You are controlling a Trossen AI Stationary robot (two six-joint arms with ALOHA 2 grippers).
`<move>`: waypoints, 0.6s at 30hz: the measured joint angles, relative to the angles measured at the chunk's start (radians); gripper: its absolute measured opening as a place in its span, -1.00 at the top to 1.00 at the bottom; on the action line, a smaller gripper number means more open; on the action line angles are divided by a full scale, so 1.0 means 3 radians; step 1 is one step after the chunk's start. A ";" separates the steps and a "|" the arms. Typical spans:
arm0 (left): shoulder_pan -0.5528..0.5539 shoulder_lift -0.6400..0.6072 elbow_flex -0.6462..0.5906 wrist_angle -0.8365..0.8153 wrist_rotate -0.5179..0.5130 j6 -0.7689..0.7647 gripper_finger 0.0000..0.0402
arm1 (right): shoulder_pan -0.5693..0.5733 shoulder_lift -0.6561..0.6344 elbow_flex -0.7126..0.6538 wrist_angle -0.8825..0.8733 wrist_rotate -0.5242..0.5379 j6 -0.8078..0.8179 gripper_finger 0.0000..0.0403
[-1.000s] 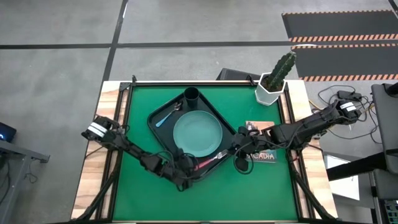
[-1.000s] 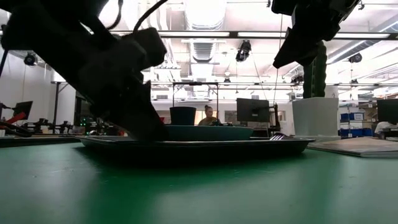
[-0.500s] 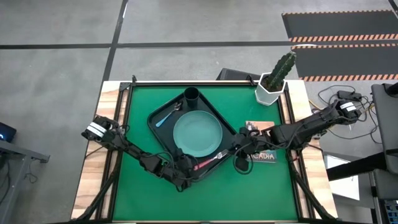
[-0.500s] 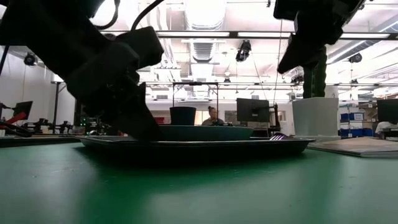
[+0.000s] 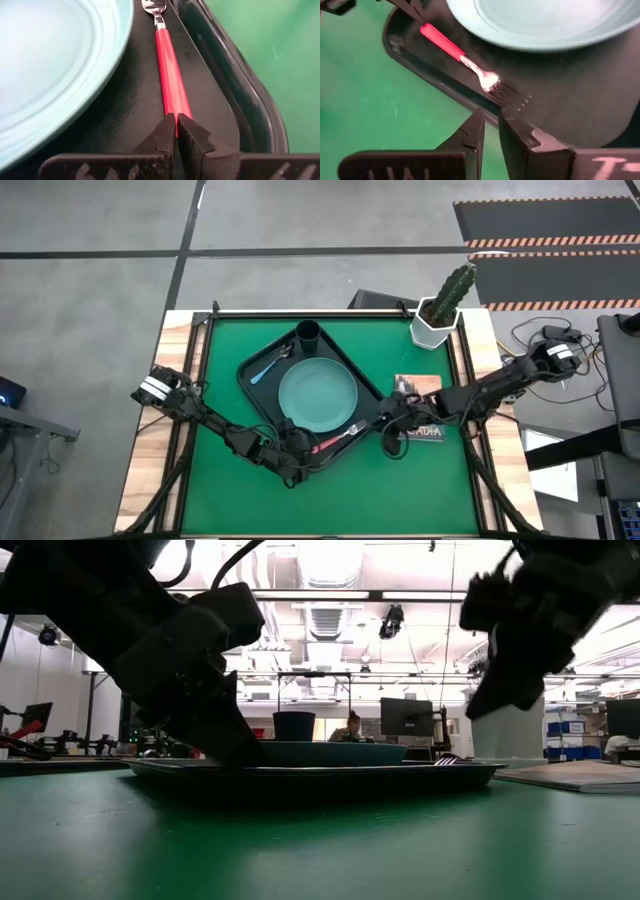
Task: Pick and place plate/cup/fork/spoon on tray
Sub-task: Put the pink fork on the black serving tray to the right of the blue plate
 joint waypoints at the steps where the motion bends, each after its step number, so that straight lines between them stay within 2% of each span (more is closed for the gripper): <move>1: 0.0000 0.0000 0.0000 0.0015 0.0000 0.0000 1.00 | 0.0000 0.0000 -0.0067 0.0074 -0.0001 0.0031 0.79; 10: 0.0000 0.0000 -0.0002 0.0108 0.0000 0.0003 1.00 | -0.0009 0.0001 -0.0581 0.0951 0.0054 0.0089 0.79; 14: 0.0000 0.0001 -0.0006 0.0107 0.0000 0.0004 1.00 | -0.0009 0.0000 -0.0644 0.1015 0.0248 0.0090 0.79; 18: 0.0000 0.0001 -0.0006 0.0108 0.0000 0.0004 1.00 | -0.0009 0.0002 -0.0655 0.1031 0.0266 0.0090 0.79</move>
